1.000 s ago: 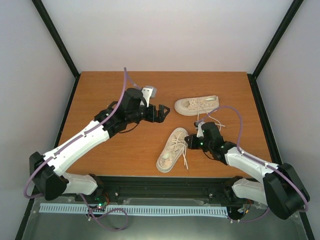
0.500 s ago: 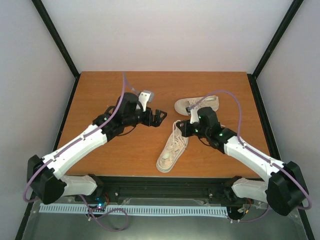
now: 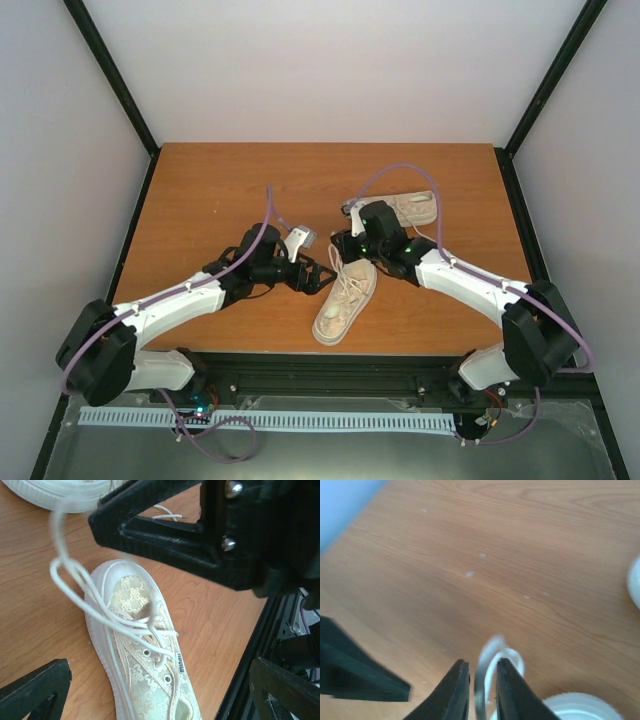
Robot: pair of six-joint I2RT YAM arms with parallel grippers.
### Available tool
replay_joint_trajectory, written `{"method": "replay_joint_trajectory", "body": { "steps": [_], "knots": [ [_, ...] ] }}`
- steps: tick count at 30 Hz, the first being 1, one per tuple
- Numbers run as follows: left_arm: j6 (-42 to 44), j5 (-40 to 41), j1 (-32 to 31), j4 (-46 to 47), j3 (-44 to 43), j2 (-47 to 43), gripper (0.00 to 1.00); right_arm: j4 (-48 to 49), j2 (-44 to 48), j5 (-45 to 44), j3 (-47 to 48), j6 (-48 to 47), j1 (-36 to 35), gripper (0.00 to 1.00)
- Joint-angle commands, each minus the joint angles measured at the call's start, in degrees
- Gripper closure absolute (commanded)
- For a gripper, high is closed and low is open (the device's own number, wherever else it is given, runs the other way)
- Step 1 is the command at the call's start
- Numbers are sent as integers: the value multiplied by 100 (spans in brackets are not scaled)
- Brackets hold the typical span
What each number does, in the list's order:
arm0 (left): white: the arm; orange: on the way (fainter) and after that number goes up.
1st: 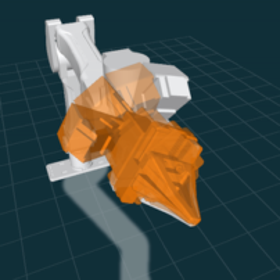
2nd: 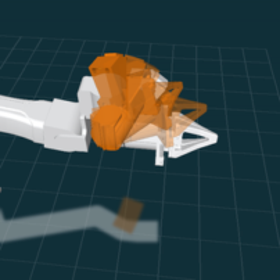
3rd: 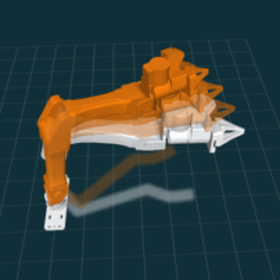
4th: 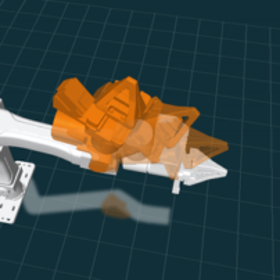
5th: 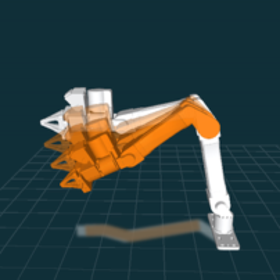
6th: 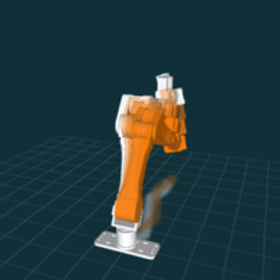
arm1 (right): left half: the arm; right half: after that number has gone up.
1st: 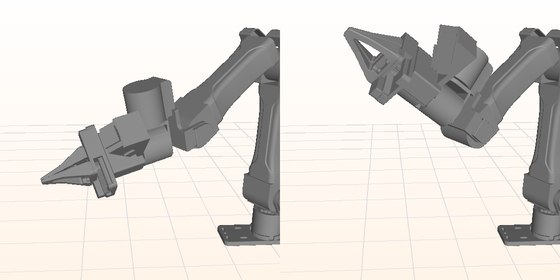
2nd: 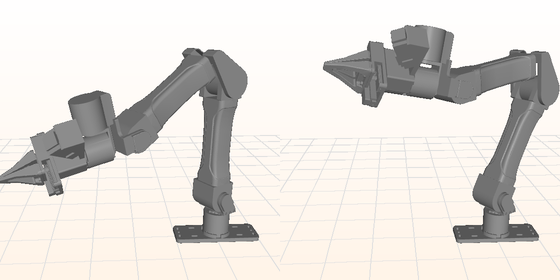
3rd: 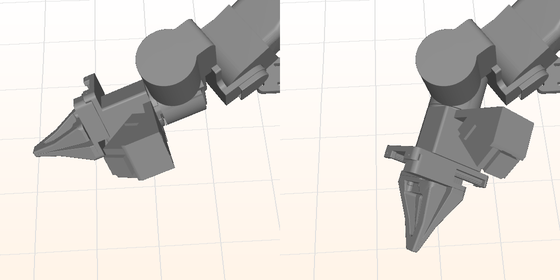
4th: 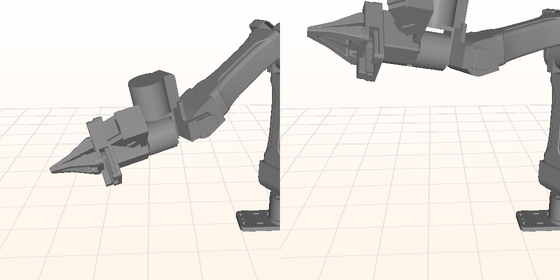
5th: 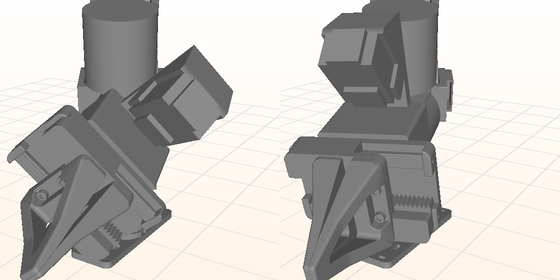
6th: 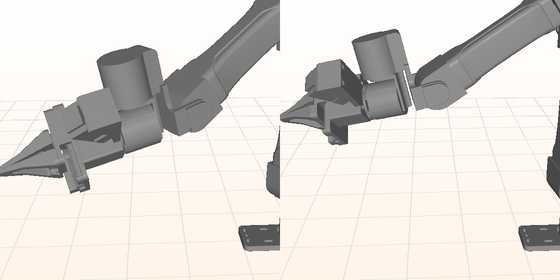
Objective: Tie the shoes
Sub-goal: Cross the shoelace with the shoelace.
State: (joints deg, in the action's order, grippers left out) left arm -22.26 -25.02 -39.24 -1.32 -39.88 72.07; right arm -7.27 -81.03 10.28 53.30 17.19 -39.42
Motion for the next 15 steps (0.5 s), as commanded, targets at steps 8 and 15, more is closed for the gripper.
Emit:
{"method": "replay_joint_trajectory", "body": {
  "steps": [8,15],
  "knots": [
    [-318,899,40,629,-141,610,15,-721,370,-1949,-333,773,91,40],
    [-738,1635,40,686,-14,716,17,-1003,414,-678,-641,522,52,30]
  ]
}}
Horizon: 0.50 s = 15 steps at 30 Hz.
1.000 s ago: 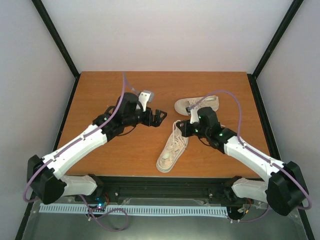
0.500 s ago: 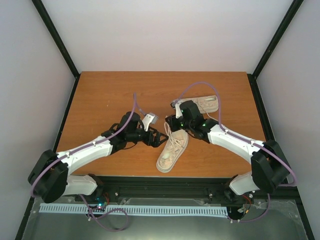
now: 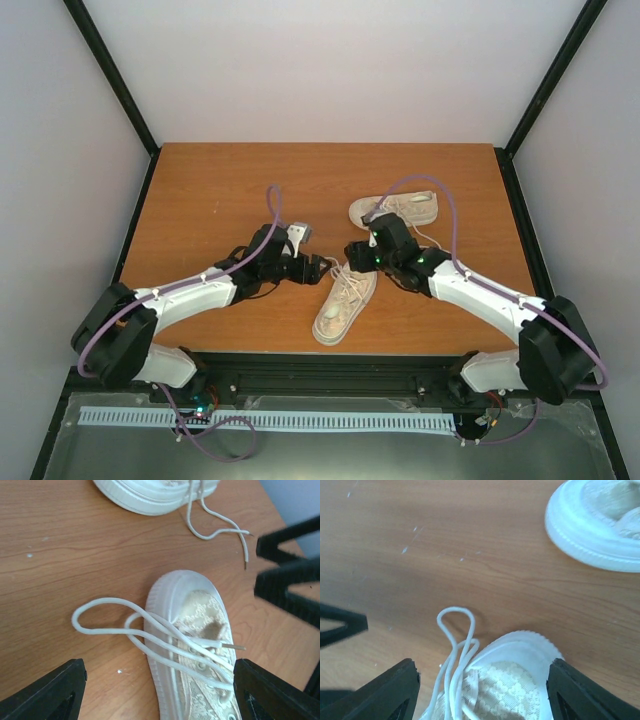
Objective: Tie the shoes
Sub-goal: Cross the shoelace with the shoelace.
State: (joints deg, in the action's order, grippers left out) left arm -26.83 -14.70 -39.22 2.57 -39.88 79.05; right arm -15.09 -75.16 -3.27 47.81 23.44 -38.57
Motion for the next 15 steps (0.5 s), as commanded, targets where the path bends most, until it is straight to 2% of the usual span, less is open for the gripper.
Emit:
{"method": "replay_joint_trajectory", "body": {
  "steps": [1,6,15],
  "knots": [
    [-286,767,37,297,34,8,16,-208,-233,779,-105,-168,-95,32],
    [-441,1514,37,408,404,-111,9,-497,-568,387,164,-443,-712,42],
    [-555,2477,37,233,716,-679,2,-854,-1250,-419,651,-907,-1196,60]
  ]
}}
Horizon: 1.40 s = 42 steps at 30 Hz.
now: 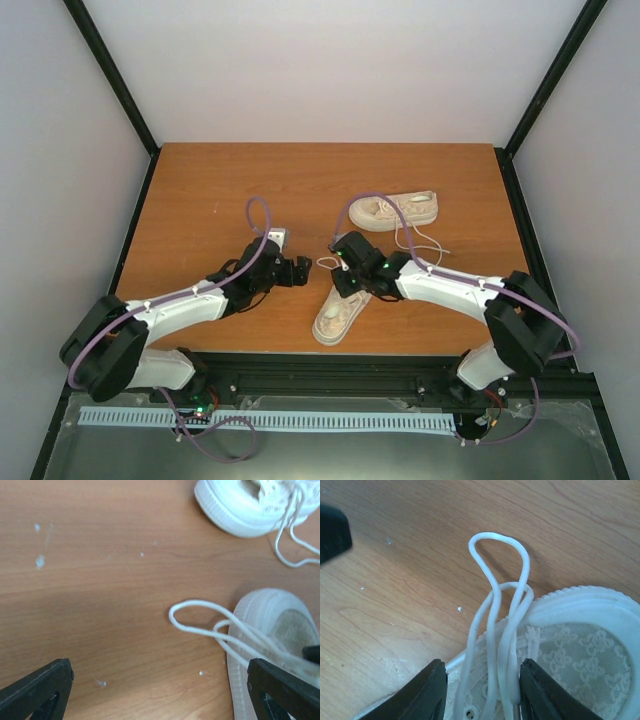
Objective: Tie the shoes
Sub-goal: Cross the shoelace with the shoelace.
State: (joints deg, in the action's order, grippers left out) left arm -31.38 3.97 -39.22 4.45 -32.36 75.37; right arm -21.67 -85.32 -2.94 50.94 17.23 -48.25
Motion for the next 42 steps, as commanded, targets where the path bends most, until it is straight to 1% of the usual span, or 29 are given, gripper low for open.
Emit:
{"method": "replay_joint_trajectory", "body": {
  "steps": [1,5,10,12,14,18,22,28,33,37,42],
  "knots": [
    [-93,668,37,-21,-48,-335,2,-211,-303,-523,403,-331,-281,60],
    [-79,754,37,-126,-64,-357,1,-407,-673,-887,724,-522,-492,61],
    [-148,963,40,-109,21,-506,0,-757,-935,-1610,987,-516,-667,60],
    [-164,1081,45,-90,89,-596,0,-810,-882,-1672,1034,-525,-668,54],
    [-153,1084,101,-194,46,-568,0,-912,-811,-1658,1134,-542,-668,51],
    [-300,667,479,-154,102,-498,0,-1086,-777,-1428,1399,-676,-666,49],
    [-334,807,754,-280,202,-743,0,-1108,-905,-1176,1551,-741,-677,51],
    [-412,1673,845,-650,385,-1408,0,-1133,-1572,-1093,2043,-660,-648,57],
    [-446,1470,1078,-733,381,-1405,0,-1169,-2195,-941,2500,-597,-534,62],
    [-394,1459,1089,-753,346,-1382,0,-1160,-2581,-922,2764,-554,-494,64],
    [-316,1525,1083,-819,345,-1561,0,-1151,-3000,-998,2971,-502,-462,68]
  ]
}}
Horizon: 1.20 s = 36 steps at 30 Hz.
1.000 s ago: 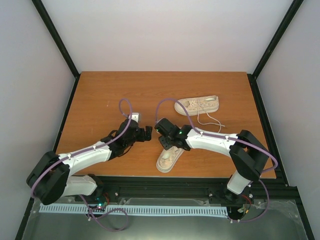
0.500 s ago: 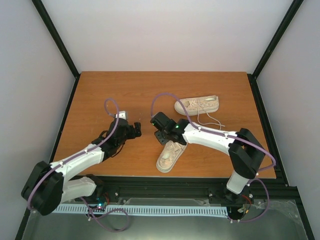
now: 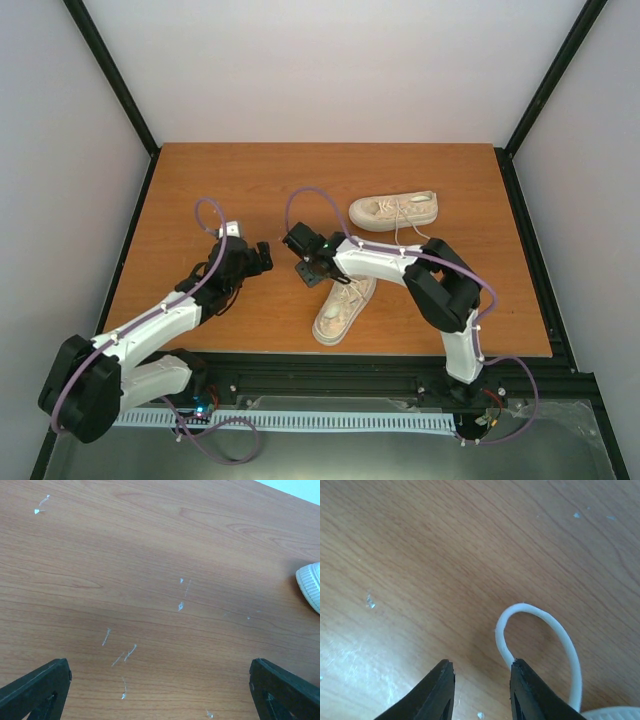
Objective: Tie the shoes
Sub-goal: Cross the shoelace with the shoelace.
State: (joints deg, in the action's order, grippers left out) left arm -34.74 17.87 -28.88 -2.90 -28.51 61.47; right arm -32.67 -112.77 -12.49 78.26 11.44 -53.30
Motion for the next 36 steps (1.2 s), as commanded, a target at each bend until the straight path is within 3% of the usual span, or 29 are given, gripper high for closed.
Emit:
{"method": "replay_joint_trajectory", "body": {
  "steps": [1,5,9,10,16,20,25,28,32,36],
  "knots": [
    [39,143,50,-109,-48,-187,0,-68,-321,-76,279,85,53,69],
    [81,136,50,-155,-83,-193,0,-97,-514,-230,353,136,86,74],
    [73,80,50,-150,-101,-145,0,-55,-426,-360,288,256,109,95],
    [73,64,51,-150,-101,-138,0,-24,-313,-426,216,302,109,97],
    [243,-302,50,93,-52,-108,0,173,1250,-796,-642,733,109,97],
    [570,-1190,50,445,-116,137,0,100,2358,-986,-1595,1167,122,97],
    [545,-1720,47,679,-175,481,0,384,2914,-494,-2404,1163,249,97],
    [417,-1427,49,597,-143,432,0,491,2699,61,-2086,707,246,88],
    [377,-724,52,335,-63,107,0,476,2030,41,-1492,547,249,70],
    [428,-373,50,181,-58,-69,0,556,1287,246,-958,527,263,64]
  ]
}}
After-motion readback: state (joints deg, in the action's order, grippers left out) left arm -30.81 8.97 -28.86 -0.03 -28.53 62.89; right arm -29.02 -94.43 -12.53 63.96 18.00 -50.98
